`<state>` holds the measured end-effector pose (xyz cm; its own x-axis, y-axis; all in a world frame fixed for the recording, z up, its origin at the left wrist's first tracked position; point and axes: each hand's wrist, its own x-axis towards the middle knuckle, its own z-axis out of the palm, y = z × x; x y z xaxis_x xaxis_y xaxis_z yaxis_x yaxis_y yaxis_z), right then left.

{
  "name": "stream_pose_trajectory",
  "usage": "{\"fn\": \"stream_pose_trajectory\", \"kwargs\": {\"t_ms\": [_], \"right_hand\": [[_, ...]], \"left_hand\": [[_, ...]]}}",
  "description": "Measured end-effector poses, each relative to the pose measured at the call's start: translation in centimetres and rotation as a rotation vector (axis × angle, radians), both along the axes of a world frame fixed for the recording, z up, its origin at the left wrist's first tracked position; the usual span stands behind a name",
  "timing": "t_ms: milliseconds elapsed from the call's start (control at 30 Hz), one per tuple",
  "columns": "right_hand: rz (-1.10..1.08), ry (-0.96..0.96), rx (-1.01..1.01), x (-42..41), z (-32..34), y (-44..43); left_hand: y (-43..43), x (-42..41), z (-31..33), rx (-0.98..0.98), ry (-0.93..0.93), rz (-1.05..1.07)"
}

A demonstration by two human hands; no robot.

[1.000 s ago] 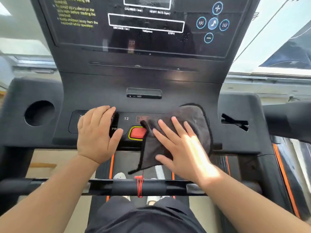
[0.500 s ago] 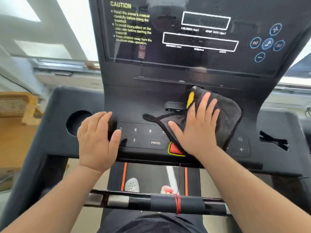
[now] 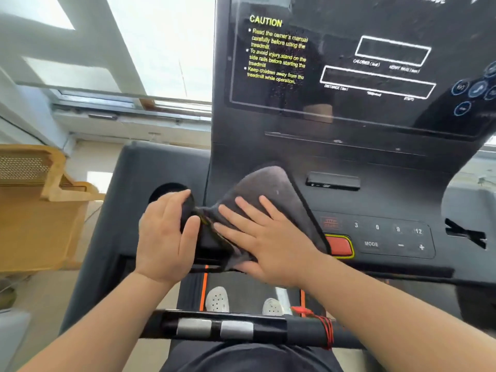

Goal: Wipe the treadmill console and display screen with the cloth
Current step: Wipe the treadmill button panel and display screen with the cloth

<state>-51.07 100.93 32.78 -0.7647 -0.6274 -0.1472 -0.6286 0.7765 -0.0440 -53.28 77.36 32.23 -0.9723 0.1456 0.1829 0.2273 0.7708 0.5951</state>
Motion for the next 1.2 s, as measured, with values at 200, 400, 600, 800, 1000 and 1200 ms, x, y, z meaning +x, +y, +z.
{"fn": "stream_pose_trajectory", "kwargs": {"t_ms": [200,400,600,800,1000,1200], "right_hand": [[-0.216,0.085,0.096,-3.6,1.2,3.9],[-0.364,0.141,-0.005,-6.6,1.1,-3.7],[-0.193,0.024,-0.061,-1.3,0.4,-2.3],[-0.318,0.083,0.066,-2.4,0.9,3.2],[-0.299,0.117,0.031,-5.8,0.9,-3.3],[-0.092,0.030,-0.037,-1.5,0.1,-2.6]], "left_hand": [[-0.1,0.1,-0.1,0.101,0.002,0.008],[-0.1,-0.5,0.2,0.158,-0.032,0.028],[0.2,-0.7,0.2,0.142,-0.018,0.049],[-0.5,-1.0,0.9,-0.088,-0.033,0.108],[-3.0,-2.7,1.0,-0.280,-0.096,0.185],[-3.7,-2.9,0.3,-0.273,-0.096,0.198]]}}
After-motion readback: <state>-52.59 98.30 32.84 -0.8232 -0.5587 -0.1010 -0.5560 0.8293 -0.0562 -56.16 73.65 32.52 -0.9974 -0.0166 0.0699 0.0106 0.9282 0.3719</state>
